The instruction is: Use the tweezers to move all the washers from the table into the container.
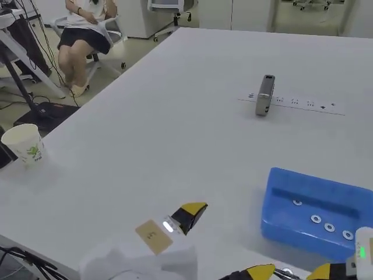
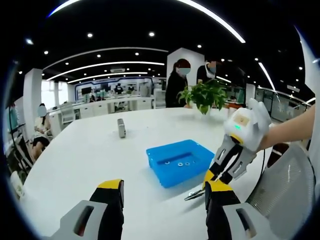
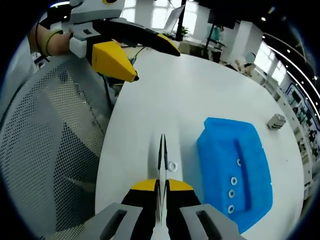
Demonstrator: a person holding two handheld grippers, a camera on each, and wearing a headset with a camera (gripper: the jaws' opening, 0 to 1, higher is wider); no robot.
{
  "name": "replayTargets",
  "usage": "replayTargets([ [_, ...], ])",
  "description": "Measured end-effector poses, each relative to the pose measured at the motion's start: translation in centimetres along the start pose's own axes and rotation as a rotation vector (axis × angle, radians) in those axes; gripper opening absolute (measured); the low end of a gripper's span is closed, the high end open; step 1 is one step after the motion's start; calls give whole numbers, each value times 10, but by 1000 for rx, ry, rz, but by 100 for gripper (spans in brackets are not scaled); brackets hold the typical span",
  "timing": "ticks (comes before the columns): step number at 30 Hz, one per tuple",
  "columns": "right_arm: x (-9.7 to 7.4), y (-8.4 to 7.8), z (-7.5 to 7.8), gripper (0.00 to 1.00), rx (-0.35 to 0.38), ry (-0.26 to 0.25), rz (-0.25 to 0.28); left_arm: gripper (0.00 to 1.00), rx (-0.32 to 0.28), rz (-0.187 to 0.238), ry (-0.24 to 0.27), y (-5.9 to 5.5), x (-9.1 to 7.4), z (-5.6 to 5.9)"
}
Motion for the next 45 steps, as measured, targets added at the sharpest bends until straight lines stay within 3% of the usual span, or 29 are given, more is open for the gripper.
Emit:
replayTargets([
  [9,10,-5,-7,2,-9,12,-5,65,2,-4,-8,-1,0,2],
  [13,9,-4,-6,3,10,5,42,65,-7,-3,-19,0,0,3],
  [18,7,-5,-8,5,39,-11,71,59,-44,-1,-52,2,-2,7],
  [22,-3,-13,-15,7,31,-26,76,55,-23,-27,-109,0,-3,17],
  [26,-16,-31,-19,6,98,-63,94,48,-11,-84,-234,-6,-6,39],
  [32,-22,-51,-22,4,131,-95,88,45,51,-177,-389,-15,-8,66],
  [34,-24,-54,-20,4,145,-104,96,42,123,-211,-422,-20,-4,70],
  [37,-22,-53,-18,3,139,-104,100,33,164,-244,-449,-22,6,73],
  [39,-20,-50,-18,0,77,-102,90,26,128,-277,-472,-22,15,76],
  [42,-18,-46,-16,0,51,-104,96,28,122,-305,-494,-24,27,79],
  [45,-20,-46,-18,0,42,-100,93,27,241,-366,-518,-35,37,77],
])
Point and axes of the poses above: the centre of the closed fingertips' face, and the gripper's own axes: x roughly forward along the fingers, z roughly to its right, y roughly out of its top, the point moved 1 cm from there along -x, roughly backward along the fingers, and after that the axes turned 11 degrees about y, right-handed, at the moved point
